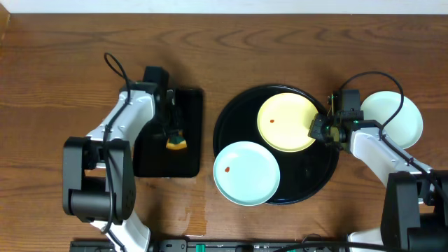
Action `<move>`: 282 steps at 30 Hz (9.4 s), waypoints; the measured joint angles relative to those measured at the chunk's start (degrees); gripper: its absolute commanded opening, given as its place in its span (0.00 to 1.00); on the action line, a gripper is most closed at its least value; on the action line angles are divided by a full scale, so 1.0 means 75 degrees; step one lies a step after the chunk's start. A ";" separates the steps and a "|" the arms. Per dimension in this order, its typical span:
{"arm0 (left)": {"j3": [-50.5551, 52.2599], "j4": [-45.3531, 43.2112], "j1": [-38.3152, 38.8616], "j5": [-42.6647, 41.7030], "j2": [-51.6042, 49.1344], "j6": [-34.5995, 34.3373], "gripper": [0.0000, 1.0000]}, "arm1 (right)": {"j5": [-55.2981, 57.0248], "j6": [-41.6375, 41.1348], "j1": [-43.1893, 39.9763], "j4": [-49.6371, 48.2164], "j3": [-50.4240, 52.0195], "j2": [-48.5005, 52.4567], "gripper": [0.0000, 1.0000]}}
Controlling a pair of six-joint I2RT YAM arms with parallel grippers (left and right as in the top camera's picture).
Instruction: Clean dirty plates on tray and stack at the side
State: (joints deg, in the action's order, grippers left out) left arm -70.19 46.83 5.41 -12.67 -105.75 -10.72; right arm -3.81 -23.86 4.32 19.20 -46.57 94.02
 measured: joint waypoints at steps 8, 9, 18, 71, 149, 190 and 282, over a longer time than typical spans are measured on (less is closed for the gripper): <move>-0.2072 0.0364 0.0449 -0.0938 0.0061 -0.0143 0.08 | 0.0000 0.0131 0.0000 -0.0009 0.0000 0.0000 0.01; -0.2197 0.0227 0.0615 -0.1008 0.0087 -0.0189 0.08 | 0.0000 0.0204 0.0000 -0.0009 0.0000 0.0000 0.01; -0.2334 -0.1641 0.2798 -0.1294 0.0038 -0.0673 0.08 | -0.0026 0.0586 0.0000 0.0154 0.0000 0.0000 0.01; -0.3279 -0.1647 0.5082 0.4663 -0.2451 0.0437 0.08 | -0.0481 0.0673 0.0067 0.0612 -0.0085 0.0000 0.01; 0.1515 -0.1950 0.0105 0.0901 0.0656 -0.0195 0.09 | -0.0545 0.0472 0.0271 0.3331 -0.0702 -0.0749 0.30; 0.1521 -0.1999 0.0105 0.0877 0.0656 -0.0195 0.09 | 0.2996 0.2492 0.0866 0.2652 -0.2801 -0.0839 0.01; 0.1536 -0.2110 0.0105 0.0868 0.0656 -0.0312 0.82 | 0.4468 0.2827 0.2247 0.3500 -0.2830 -0.1652 0.09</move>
State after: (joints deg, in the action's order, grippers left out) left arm -58.67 31.00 6.20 -6.15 -100.84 -13.06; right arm 29.69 -2.66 21.17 45.45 -67.79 81.62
